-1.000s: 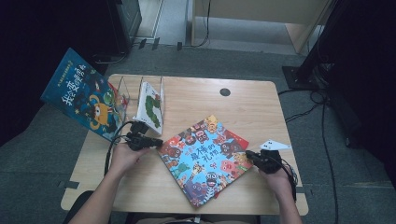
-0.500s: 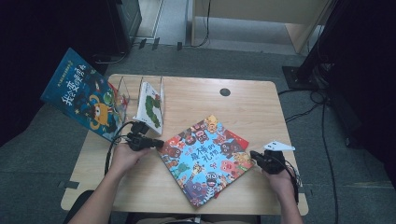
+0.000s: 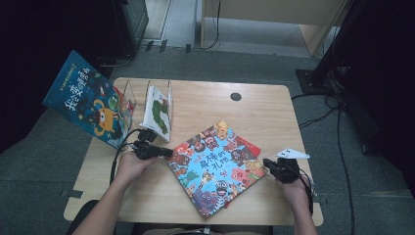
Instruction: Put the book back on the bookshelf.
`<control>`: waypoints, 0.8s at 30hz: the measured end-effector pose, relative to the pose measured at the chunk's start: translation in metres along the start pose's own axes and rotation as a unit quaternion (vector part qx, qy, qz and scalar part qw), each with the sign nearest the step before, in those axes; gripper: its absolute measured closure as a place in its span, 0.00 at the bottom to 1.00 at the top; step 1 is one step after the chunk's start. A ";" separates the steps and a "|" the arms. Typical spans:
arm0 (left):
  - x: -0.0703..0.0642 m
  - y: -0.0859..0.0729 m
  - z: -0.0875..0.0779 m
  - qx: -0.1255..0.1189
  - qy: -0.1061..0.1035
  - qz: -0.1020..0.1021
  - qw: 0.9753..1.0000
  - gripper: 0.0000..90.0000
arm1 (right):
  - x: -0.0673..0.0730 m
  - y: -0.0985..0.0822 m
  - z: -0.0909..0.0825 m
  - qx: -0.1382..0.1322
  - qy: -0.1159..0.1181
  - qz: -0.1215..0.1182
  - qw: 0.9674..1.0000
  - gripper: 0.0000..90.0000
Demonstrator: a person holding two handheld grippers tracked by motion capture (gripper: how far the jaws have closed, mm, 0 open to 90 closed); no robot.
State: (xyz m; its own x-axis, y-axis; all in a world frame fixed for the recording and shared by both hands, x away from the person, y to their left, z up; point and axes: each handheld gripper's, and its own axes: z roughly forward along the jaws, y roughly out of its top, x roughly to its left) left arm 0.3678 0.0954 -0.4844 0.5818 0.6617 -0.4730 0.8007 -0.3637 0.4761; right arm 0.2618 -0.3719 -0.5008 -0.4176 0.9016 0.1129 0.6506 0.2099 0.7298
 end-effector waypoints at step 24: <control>0.003 0.009 0.000 0.005 0.007 -0.011 1.000 0.88 | 0.009 -0.021 -0.022 0.019 0.000 0.014 1.000 1.00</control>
State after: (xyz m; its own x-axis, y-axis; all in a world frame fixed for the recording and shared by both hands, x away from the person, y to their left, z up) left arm 0.3766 0.0938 -0.4819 0.5612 0.6795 -0.4726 0.8151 -0.3547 0.4580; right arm 0.2302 -0.3762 -0.5007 -0.3993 0.9072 0.1325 0.6850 0.1991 0.7008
